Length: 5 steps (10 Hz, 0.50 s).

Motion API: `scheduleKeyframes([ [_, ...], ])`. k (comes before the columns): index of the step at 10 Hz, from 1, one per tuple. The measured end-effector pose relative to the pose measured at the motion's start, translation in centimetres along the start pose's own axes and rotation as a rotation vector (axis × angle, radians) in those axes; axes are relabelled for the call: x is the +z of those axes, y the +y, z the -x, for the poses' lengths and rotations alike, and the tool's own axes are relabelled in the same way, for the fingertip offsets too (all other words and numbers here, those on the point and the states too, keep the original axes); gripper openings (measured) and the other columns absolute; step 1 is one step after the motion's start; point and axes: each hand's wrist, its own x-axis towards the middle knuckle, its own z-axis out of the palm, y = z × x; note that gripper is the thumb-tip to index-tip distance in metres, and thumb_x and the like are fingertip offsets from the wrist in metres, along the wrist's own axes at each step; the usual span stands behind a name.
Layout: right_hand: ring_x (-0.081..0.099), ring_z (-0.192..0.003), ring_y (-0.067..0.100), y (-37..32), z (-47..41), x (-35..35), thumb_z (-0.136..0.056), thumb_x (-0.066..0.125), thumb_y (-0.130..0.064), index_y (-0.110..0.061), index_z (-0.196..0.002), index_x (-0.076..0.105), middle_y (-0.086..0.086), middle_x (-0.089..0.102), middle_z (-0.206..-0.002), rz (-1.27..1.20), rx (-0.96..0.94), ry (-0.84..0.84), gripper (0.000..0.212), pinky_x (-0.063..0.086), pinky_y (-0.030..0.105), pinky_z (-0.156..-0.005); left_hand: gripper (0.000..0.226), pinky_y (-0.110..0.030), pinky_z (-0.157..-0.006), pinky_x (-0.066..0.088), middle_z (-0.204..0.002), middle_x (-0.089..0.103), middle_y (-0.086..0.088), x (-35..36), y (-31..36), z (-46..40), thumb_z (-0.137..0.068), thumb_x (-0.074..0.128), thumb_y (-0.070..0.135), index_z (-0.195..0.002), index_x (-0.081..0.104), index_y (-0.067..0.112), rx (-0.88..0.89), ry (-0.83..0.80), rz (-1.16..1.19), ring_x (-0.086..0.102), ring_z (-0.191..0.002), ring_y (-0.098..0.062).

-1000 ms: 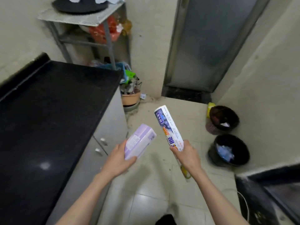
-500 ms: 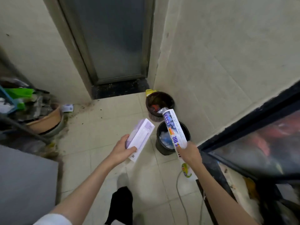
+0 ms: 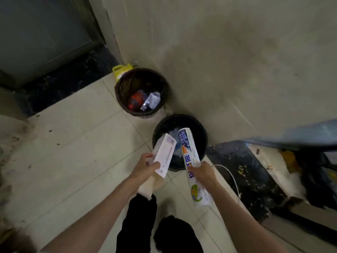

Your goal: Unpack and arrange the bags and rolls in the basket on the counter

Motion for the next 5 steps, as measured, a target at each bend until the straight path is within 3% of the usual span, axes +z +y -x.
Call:
scheduleKeyframes([
  [3, 0.059, -0.087, 0.028, -0.8, -19.0, 6.7, -0.082, 0.064, -0.037, -0.003, -0.122, 0.047, 0.015, 0.061, -0.108, -0.128, 0.108, -0.052, 0.056, 0.045, 0.03, -0.067, 0.053, -0.023, -0.076, 0.041, -0.136, 0.044, -0.011, 5.7, -2.0, -20.0, -0.087, 0.06, 0.025, -0.133, 0.037, 0.016, 0.003, 0.017, -0.117, 0.048, -0.1, -0.019],
  [4, 0.056, -0.106, 0.032, 0.0, -21.4, 7.2, -0.085, 0.062, -0.034, -0.004, -0.13, 0.039, 0.017, 0.056, -0.122, -0.164, 0.085, -0.058, 0.058, 0.042, 0.029, -0.075, 0.054, -0.026, -0.086, 0.039, -0.135, 0.046, -0.012, 6.3, -2.5, -22.7, -0.088, 0.058, 0.029, -0.136, 0.037, 0.016, 0.018, -0.036, -0.145, 0.053, -0.107, -0.022],
  [5, 0.053, -0.113, 0.032, 0.1, -20.6, 6.3, -0.09, 0.056, -0.033, -0.008, -0.138, 0.032, 0.015, 0.053, -0.129, -0.13, 0.023, -0.034, 0.059, 0.039, 0.029, -0.079, 0.047, -0.024, -0.084, 0.037, -0.13, 0.053, -0.013, 6.0, -2.1, -22.2, -0.091, 0.053, 0.03, -0.135, 0.04, 0.016, 0.095, -0.072, -0.284, 0.056, -0.099, -0.015],
])
